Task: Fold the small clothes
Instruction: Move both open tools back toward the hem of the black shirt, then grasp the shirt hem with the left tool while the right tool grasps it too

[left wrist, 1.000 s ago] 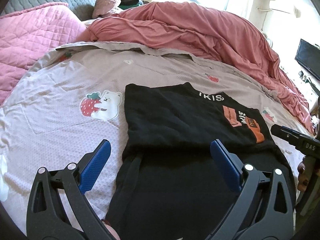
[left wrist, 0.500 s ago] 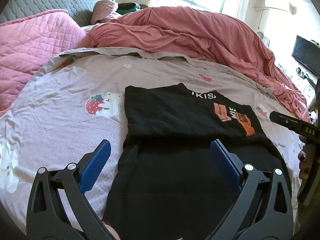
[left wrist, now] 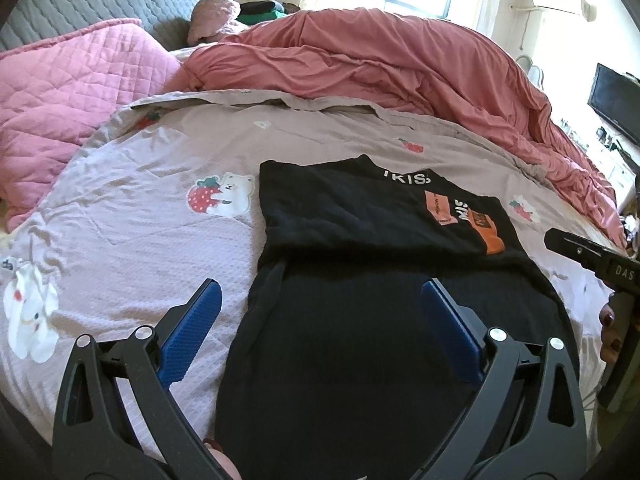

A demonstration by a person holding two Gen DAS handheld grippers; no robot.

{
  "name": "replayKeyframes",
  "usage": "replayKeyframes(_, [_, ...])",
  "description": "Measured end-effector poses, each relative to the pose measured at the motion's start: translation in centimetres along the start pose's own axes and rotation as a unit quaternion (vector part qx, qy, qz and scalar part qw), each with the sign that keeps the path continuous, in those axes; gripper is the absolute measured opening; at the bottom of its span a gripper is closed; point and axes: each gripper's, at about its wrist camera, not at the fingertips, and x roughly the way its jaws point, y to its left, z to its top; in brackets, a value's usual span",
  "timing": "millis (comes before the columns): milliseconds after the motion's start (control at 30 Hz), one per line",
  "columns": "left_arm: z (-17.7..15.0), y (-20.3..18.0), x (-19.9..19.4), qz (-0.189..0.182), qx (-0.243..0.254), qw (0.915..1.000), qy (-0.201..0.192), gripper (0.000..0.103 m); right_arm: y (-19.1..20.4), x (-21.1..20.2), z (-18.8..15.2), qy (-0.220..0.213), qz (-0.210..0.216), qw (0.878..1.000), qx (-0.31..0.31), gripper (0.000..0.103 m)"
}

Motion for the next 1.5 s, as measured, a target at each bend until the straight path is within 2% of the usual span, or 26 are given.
replayKeyframes(567, [-1.3, 0.3, -2.0, 0.015, 0.004, 0.9999, 0.004, 0.093, 0.6, -1.8, -3.0, 0.022, -0.001, 1.000, -0.019, 0.095])
replayKeyframes(1167, [-3.1, 6.2, -3.3, 0.054, -0.053, 0.9964, 0.037, 0.093, -2.9, -3.9, -6.9, 0.053, -0.026, 0.998, -0.011, 0.095])
replayKeyframes(1500, [-5.0, 6.3, -3.4, 0.029, -0.060, 0.9959, 0.062, 0.093, -4.8, -5.1, -9.1, 0.074, -0.042, 0.996, -0.009, 0.095])
